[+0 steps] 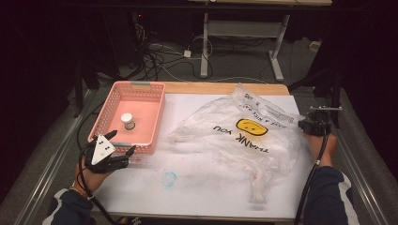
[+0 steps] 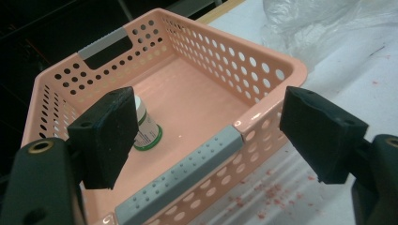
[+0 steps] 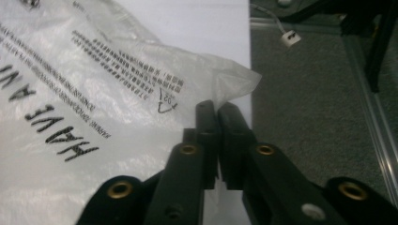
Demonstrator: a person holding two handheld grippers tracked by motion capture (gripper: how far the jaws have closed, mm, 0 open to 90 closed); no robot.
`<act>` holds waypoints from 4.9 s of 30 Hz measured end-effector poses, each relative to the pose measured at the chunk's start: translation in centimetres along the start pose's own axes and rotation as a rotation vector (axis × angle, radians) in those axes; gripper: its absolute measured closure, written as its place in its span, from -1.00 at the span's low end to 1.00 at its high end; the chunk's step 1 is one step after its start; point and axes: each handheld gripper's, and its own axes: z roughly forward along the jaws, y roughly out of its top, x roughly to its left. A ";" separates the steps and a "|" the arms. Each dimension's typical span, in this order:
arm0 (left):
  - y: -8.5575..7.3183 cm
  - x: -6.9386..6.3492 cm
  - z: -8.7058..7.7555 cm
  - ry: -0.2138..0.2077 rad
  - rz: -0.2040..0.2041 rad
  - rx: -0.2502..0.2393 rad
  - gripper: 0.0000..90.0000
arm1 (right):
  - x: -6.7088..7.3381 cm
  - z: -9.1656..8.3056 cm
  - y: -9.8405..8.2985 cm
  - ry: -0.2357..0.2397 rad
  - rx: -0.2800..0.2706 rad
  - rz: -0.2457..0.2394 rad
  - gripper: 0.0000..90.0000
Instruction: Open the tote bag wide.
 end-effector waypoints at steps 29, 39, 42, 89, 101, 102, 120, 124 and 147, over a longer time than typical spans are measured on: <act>-0.4 -0.9 0.0 -0.016 0.016 0.042 -0.58 | 22.8 -6.8 -2.9 0.547 -0.056 -0.858 -0.07; -0.5 -1.1 0.2 -0.022 0.021 0.053 -0.58 | 24.9 -4.0 -4.4 0.510 0.089 -0.932 0.14; -0.5 -1.1 0.2 -0.024 0.023 0.055 -0.58 | 24.9 -3.4 -4.5 0.476 0.118 -0.928 0.42; 4.3 11.2 14.2 -0.101 -0.189 0.618 -0.13 | 23.8 -9.7 1.2 0.390 -0.386 -0.636 1.00; 4.4 10.7 14.6 -0.103 -0.148 0.648 0.07 | 23.7 -9.7 1.1 0.383 -0.394 -0.633 1.00; 4.4 10.7 14.6 -0.097 -0.140 0.647 0.07 | 23.7 -9.7 1.1 0.383 -0.394 -0.633 1.00; 7.5 8.4 10.3 0.014 -0.127 0.225 0.07 | 23.6 -10.7 1.8 0.360 -0.452 -0.617 1.00; 8.3 7.1 9.5 -0.015 -0.128 0.120 0.07 | 23.6 -10.0 2.0 0.342 -0.438 -0.601 1.00; 14.8 -9.6 10.2 -0.396 0.178 -0.106 0.07 | 23.7 -9.9 2.0 0.389 -0.420 -0.566 1.00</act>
